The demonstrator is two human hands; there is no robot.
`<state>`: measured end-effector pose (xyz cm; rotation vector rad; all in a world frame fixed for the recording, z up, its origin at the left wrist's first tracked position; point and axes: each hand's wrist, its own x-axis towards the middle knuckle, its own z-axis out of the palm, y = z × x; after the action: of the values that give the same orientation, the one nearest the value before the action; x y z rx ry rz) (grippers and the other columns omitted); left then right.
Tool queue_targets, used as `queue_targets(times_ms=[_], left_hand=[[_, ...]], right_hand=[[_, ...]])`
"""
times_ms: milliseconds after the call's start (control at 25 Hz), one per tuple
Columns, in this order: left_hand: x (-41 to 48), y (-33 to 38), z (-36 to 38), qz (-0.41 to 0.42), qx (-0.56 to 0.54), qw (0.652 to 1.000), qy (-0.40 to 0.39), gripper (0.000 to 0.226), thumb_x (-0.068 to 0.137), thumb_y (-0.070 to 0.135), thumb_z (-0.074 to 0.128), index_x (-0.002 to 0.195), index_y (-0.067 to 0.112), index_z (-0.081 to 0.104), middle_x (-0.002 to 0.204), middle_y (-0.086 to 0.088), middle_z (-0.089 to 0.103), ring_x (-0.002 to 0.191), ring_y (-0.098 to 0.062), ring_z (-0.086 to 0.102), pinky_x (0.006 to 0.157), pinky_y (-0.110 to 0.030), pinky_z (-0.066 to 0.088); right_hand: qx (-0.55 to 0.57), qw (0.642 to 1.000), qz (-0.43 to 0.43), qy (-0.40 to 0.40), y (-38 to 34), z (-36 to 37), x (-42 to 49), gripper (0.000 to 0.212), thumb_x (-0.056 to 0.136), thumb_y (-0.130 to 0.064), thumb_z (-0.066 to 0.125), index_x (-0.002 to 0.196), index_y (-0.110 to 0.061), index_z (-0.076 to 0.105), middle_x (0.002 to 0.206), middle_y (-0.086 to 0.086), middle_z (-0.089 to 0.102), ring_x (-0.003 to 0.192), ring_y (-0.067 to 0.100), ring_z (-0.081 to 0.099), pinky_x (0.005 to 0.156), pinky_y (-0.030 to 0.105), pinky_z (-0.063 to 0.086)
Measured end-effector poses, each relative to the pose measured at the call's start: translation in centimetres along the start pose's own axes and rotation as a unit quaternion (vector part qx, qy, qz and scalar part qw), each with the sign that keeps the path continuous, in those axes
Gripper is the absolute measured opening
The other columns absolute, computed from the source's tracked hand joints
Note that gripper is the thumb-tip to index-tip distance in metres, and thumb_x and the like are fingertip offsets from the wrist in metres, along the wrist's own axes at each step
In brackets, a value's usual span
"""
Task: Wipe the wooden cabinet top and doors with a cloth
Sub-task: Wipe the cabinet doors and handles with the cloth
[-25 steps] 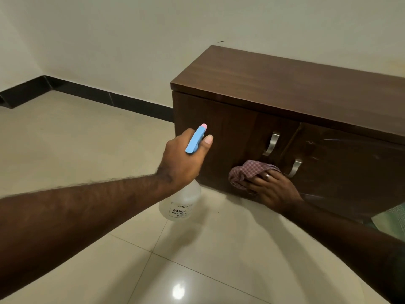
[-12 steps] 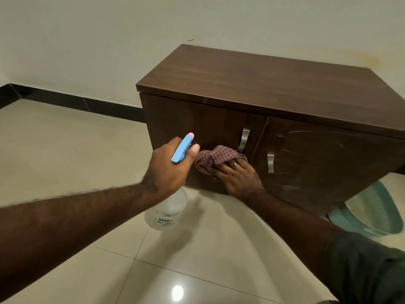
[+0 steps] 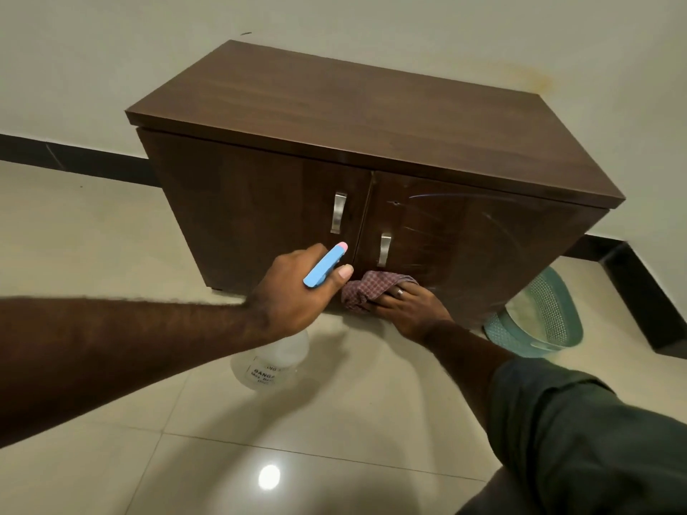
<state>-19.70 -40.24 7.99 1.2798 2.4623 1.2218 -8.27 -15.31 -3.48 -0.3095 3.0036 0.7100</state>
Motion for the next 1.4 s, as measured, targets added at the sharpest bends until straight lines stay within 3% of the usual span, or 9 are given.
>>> queue_targets(times_ms=[80,320,520,600,840,1040,1160,1280,1400], left_hand=[[-0.2,0.0,0.8,0.008,0.004,1.0,-0.017,0.036,0.095,0.049,0.055,0.085,0.014,0.055,0.069,-0.002,0.057,0.055,-0.022,0.058,0.054,-0.047,0.053],[-1.4,-0.4,1.1,0.002,0.0,0.999,-0.043,0.035,0.094,0.053,0.052,0.083,0.02,0.053,0.067,0.003,0.054,0.054,-0.018,0.057,0.055,-0.043,0.054],[-2.4,-1.8,0.6,-0.012,0.016,0.998,-0.057,0.032,0.094,0.052,0.053,0.079,0.024,0.049,0.065,0.005,0.053,0.054,-0.02,0.057,0.053,-0.04,0.055],[-2.4,-1.8,0.8,-0.012,0.022,0.998,-0.062,0.033,0.094,0.051,0.053,0.08,0.022,0.05,0.065,0.004,0.054,0.054,-0.021,0.057,0.054,-0.042,0.056],[-2.0,0.7,2.1,0.015,0.003,0.997,-0.073,0.028,0.092,0.051,0.051,0.075,0.03,0.047,0.063,0.006,0.053,0.051,-0.018,0.056,0.054,-0.04,0.055],[-1.4,3.1,3.9,0.028,-0.033,0.996,-0.083,0.025,0.095,0.044,0.056,0.078,0.026,0.051,0.064,0.006,0.053,0.051,-0.02,0.056,0.057,-0.041,0.055],[-1.5,3.3,4.6,0.027,-0.057,0.993,-0.099,0.027,0.094,0.046,0.056,0.08,0.023,0.053,0.066,0.004,0.054,0.052,-0.021,0.055,0.053,-0.041,0.055],[-0.7,3.7,5.4,0.04,-0.067,0.992,-0.101,0.03,0.095,0.043,0.059,0.079,0.018,0.053,0.067,0.001,0.054,0.051,-0.021,0.054,0.052,-0.045,0.053],[0.3,4.4,5.9,0.052,-0.067,0.993,-0.087,0.032,0.096,0.039,0.06,0.082,0.011,0.055,0.07,-0.004,0.055,0.054,-0.022,0.056,0.053,-0.048,0.052]], right_hand=[[0.006,1.0,0.004,-0.005,1.0,1.2,-1.7,0.047,0.083,-0.025,0.074,0.129,-0.032,0.071,0.133,-0.009,0.069,0.12,0.017,0.068,0.102,0.034,0.052],[0.031,0.999,0.033,-0.022,3.1,4.2,-6.4,0.047,0.086,-0.022,0.045,0.12,-0.033,0.076,0.121,-0.009,0.075,0.108,0.018,0.074,0.094,0.028,0.047],[0.024,0.998,0.032,-0.046,4.0,5.9,-7.4,0.044,0.084,-0.024,0.063,0.126,-0.032,0.071,0.128,-0.007,0.071,0.117,0.021,0.07,0.097,0.038,0.054],[0.029,0.998,0.032,-0.047,3.9,5.7,-7.2,0.049,0.088,-0.027,0.044,0.129,-0.035,0.069,0.129,-0.009,0.071,0.117,0.019,0.07,0.099,0.035,0.051],[0.022,0.998,0.035,0.052,4.3,2.9,-7.2,0.048,0.096,-0.022,0.04,0.137,-0.035,0.063,0.136,-0.008,0.067,0.123,0.02,0.065,0.105,0.034,0.037],[-0.024,0.984,0.115,0.132,5.3,0.1,-8.0,0.05,0.094,-0.029,0.041,0.141,-0.034,0.058,0.14,-0.002,0.065,0.129,0.026,0.061,0.11,0.038,0.029],[-0.026,0.956,0.218,0.196,5.9,-2.5,-7.3,0.062,0.09,-0.035,0.052,0.151,-0.04,0.042,0.15,-0.001,0.055,0.141,0.03,0.046,0.117,0.042,0.023],[-0.004,0.902,0.323,0.288,6.6,-5.2,-4.1,0.073,0.09,-0.041,0.052,0.157,-0.042,0.024,0.16,-0.001,0.035,0.153,0.033,0.021,0.126,0.046,0.003],[0.033,0.877,0.362,0.314,4.8,-6.0,-1.7,0.068,0.093,-0.044,0.053,0.156,-0.035,0.03,0.161,0.004,0.035,0.151,0.039,0.023,0.124,0.057,0.008]])
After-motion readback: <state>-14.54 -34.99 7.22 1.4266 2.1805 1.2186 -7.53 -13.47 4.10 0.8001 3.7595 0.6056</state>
